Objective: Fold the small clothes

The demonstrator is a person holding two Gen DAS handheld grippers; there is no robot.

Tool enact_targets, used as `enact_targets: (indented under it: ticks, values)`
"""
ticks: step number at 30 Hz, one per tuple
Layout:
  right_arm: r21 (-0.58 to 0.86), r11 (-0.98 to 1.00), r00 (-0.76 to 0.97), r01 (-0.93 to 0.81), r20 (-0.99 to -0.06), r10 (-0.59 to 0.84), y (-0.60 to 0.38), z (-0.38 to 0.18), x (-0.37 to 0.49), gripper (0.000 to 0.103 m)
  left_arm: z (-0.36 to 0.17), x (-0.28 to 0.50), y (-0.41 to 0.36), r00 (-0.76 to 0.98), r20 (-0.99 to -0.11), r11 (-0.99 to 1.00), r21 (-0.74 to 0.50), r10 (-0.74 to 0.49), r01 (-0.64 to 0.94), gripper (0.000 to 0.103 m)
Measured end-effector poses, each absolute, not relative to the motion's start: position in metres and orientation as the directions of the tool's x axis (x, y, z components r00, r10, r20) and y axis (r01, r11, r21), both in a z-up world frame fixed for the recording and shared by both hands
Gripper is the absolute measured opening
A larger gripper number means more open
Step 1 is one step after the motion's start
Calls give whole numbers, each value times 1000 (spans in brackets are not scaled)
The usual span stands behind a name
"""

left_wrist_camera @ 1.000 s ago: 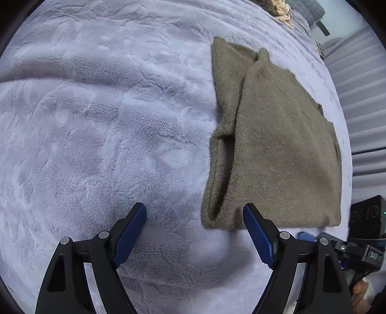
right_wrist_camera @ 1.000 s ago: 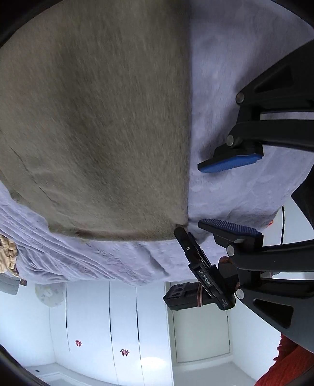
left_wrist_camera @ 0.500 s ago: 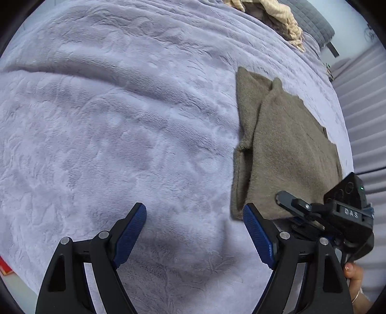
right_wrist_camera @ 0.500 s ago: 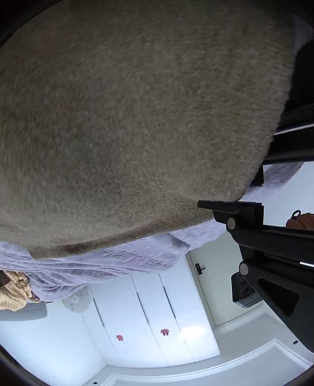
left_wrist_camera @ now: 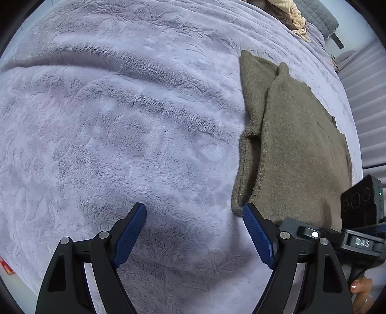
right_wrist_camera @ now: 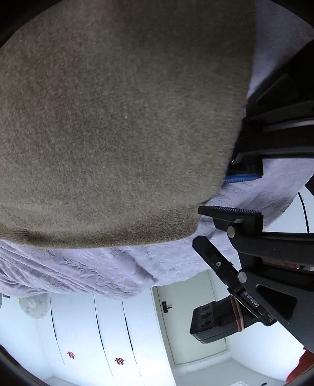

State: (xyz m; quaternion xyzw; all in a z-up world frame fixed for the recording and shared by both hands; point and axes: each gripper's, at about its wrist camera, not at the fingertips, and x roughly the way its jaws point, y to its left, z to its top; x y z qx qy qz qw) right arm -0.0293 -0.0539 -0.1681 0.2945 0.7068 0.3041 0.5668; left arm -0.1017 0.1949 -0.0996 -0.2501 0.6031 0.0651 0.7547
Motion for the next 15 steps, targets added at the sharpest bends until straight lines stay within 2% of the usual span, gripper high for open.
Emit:
enact_targets:
  ticks: [4,6,15]
  values:
    - [774,628,-177,79,-609,773,-65,-157,-34,35,-101,-99,190,250,-949,878,-281,-193,-388,83]
    - [774,629,-171,76,-611,773,-70,-153,-34,42,-101,-98,188,245,-951,883,-274,-189,-382,83]
    - [769,630,-128,104,-618,776,-94,-147,-34,44,-105,-88,175,210,-961,897,-249,-181,-364,83]
